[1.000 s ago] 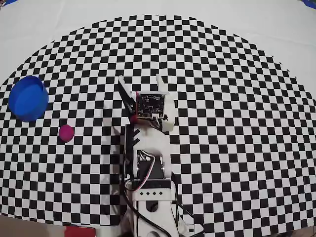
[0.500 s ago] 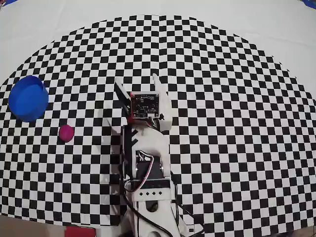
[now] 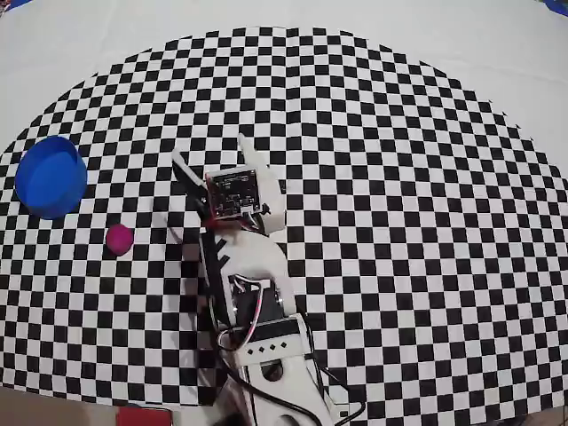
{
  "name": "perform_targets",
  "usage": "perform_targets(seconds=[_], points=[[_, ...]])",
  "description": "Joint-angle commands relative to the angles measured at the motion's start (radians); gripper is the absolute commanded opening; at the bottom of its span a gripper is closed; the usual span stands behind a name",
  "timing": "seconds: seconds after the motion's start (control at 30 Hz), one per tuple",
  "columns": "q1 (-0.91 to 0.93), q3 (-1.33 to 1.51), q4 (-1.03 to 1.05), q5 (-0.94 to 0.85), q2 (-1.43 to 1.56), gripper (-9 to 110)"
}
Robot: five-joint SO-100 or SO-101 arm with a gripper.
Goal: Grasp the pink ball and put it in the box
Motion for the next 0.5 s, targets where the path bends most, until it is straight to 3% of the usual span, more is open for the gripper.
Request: perform_targets(seconds=[0.0,0.47], points=[[-0.052,0.008,-0.025,-0.008,0.002,31],[-0.222,0.008,-0.018,-0.008,-0.003,31]])
